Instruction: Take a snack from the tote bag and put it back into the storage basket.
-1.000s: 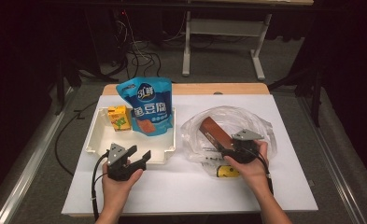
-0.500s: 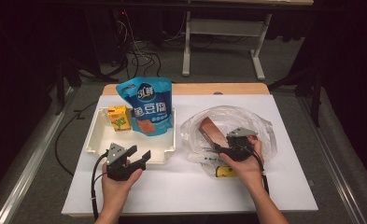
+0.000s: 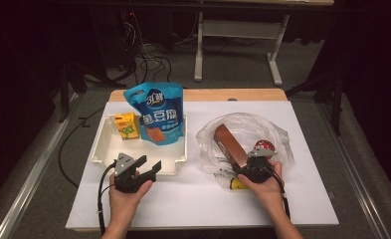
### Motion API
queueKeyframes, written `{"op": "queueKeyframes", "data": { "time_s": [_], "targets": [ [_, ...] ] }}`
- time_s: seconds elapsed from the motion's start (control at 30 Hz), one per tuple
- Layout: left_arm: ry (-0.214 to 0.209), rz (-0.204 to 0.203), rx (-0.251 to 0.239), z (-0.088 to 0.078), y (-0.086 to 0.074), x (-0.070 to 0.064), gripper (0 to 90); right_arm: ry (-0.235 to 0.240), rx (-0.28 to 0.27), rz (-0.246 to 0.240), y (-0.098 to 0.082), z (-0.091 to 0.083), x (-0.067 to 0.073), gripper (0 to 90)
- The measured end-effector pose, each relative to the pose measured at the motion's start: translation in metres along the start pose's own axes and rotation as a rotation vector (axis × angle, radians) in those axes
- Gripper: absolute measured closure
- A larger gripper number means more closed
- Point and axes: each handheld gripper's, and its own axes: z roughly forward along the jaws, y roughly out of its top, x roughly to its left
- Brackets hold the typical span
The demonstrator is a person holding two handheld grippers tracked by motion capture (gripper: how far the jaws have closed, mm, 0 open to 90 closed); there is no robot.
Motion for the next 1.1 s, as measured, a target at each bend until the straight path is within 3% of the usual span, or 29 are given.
{"op": "queueKeyframes", "data": {
  "time_s": [0.2, 0.37, 0.63, 1.1],
  "targets": [
    [0.001, -0.003, 0.001, 0.000, 0.000, 0.001, 38.9, 0.009, -0.054, 0.039, -0.004, -0.001, -0.004, 44.6],
    [-0.002, -0.003, 0.000, -0.001, 0.000, 0.001, 38.9, 0.004, -0.068, 0.020, -0.001, -0.009, -0.003, 45.7],
    [-0.007, -0.002, 0.000, 0.000, 0.000, 0.000, 38.7, 0.002, -0.105, 0.029, 0.006, -0.025, -0.008, 45.5],
    [-0.006, -0.003, 0.002, 0.000, 0.000, 0.000, 38.7, 0.037, -0.077, 0.005, 0.009, -0.041, -0.009, 45.1]
  ]
}}
